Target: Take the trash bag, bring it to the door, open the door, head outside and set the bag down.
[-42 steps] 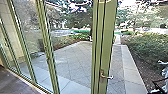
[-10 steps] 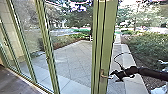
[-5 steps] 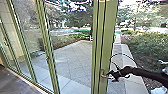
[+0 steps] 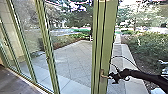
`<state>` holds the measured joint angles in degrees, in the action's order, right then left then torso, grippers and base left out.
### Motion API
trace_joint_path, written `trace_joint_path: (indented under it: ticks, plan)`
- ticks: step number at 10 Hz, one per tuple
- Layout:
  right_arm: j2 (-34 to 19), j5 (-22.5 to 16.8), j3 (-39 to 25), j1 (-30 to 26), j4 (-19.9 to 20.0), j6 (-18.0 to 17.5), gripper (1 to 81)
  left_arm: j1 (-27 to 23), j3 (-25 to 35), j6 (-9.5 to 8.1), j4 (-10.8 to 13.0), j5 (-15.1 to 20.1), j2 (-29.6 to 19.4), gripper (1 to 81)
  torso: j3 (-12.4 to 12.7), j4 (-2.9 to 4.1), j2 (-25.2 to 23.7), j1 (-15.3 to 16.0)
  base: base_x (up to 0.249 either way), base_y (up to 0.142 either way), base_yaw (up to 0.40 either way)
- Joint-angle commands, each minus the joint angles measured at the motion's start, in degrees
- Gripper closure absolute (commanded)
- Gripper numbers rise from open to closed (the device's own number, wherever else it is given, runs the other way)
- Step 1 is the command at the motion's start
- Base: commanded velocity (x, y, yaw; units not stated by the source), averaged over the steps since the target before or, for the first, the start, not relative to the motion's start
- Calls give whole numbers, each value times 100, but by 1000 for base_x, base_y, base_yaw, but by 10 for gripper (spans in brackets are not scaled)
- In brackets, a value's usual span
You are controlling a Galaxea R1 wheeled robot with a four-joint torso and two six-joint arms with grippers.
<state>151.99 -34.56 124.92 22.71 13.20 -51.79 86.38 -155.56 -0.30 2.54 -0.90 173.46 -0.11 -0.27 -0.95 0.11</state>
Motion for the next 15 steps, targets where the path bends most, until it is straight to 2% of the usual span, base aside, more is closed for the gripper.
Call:
trace_joint_path:
  ticks: [1, 3, 6, 10, 13, 14, 15]
  plan:
    - [79, -200, 84, -807, 156, 2, 10, -319, 0, -31, -51, 319, -13, 811, 0, 0, 0, 0, 0, 0, 0]
    - [167, -217, 215, -632, 130, 2, 10, -310, 0, -31, -51, 318, -13, 811, 0, 0, 0, 0, 0, 0, 0]
    - [439, -569, 602, -438, 43, 2, 10, -301, 0, -22, -43, 301, 5, 811, 0, 0, 0, 0, 0, 0, 0]
    - [843, -772, 1033, -183, -178, 11, 10, -301, 0, -22, -43, 302, 5, 811, 2, 0, -2, -2, 0, 0, 0]
    - [1151, -631, 1227, 142, -134, 28, 10, -293, 0, -22, -43, 318, 5, 811, 4, -2, -5, -6, 0, 0, 0]
    - [1169, -527, 1184, 212, -90, 45, 10, -292, 0, -22, -51, 318, 5, 811, 6, -2, -5, -6, 0, 0, 0]
    - [1204, -264, 1078, 274, -81, 28, 10, -284, 0, -22, -51, 319, 5, 811, 6, -5, -7, -9, 0, 0, 0]
